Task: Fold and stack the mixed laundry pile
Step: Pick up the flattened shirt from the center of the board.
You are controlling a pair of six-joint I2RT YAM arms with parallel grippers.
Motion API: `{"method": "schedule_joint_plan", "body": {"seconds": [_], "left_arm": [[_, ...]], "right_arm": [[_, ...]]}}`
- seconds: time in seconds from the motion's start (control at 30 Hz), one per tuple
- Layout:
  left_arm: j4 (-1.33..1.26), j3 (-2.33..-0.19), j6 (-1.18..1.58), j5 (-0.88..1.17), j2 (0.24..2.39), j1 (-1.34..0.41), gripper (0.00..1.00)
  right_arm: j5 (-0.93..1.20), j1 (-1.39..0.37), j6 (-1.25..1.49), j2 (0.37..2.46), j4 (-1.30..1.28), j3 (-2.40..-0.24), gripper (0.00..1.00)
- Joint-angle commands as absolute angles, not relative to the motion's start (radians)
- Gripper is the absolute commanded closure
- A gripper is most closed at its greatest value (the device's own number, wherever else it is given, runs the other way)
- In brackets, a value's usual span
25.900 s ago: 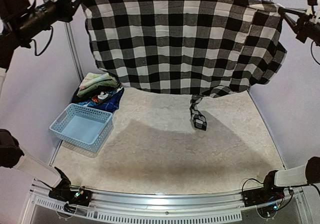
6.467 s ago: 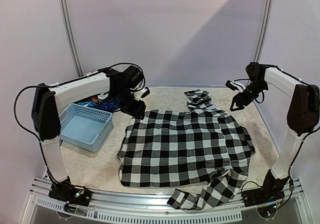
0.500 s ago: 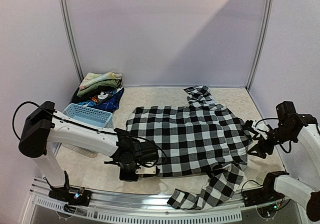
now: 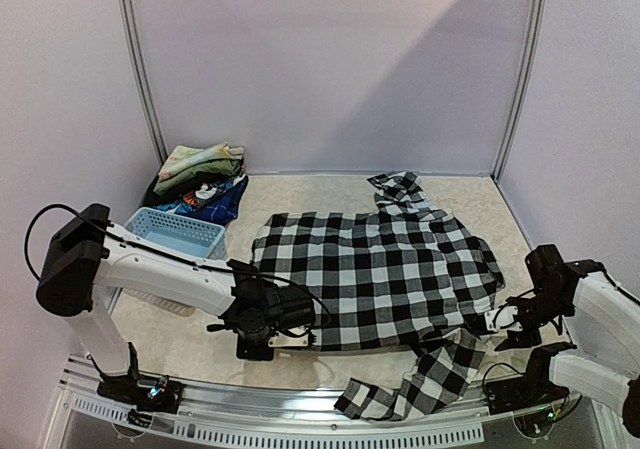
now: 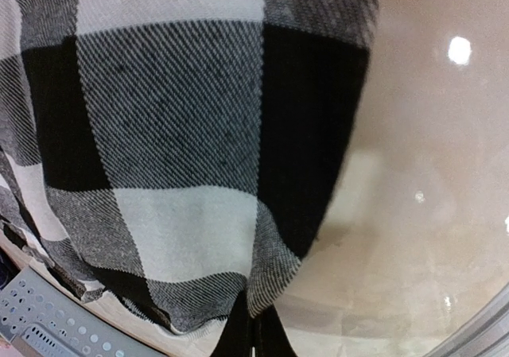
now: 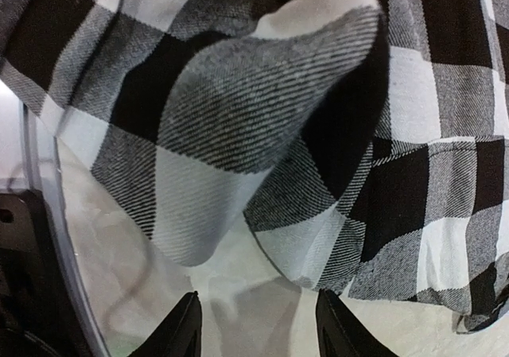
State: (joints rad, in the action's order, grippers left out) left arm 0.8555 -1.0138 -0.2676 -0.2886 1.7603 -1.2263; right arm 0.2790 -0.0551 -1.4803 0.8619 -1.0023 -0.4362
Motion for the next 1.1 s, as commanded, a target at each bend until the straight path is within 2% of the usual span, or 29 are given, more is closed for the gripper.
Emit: {"method": "schedule_joint_plan", "body": {"seconds": [0.0,0.2,0.47,0.9,1.0,1.07], "left_arm": [[0.849,-0.994,-0.233,-0.321,1.745,-1.232,1.0],[0.841,-1.006,-0.221,-0.338,1.721,-1.23,1.0],[0.853,-1.032,-0.222,-0.346,1.715,-1.229,1.0],[0.855,-1.038,-0.237,-0.358,1.708,-1.215,1.0],[0.858,-1.042,-0.24,-0.362,1.708,-1.211,1.0],[0.857,-1.043,-0.241,-0.366,1.706,-1.207,1.0]], "right_arm": [[0.23,-0.082,-1.565,0.881,-0.815,-0.397,0.5],[0.216,-0.092,-1.568,0.94,-0.75,-0.415,0.49],[0.277,-0.153,-1.621,0.95,-1.011,-0.507,0.5],[0.266,-0.185,-1.578,1.004,-0.843,-0.425,0.51],[0.266,-0.192,-1.569,1.017,-0.808,-0.399,0.54],[0.259,-0.192,-1.566,1.017,-0.77,-0.372,0.6]]}}
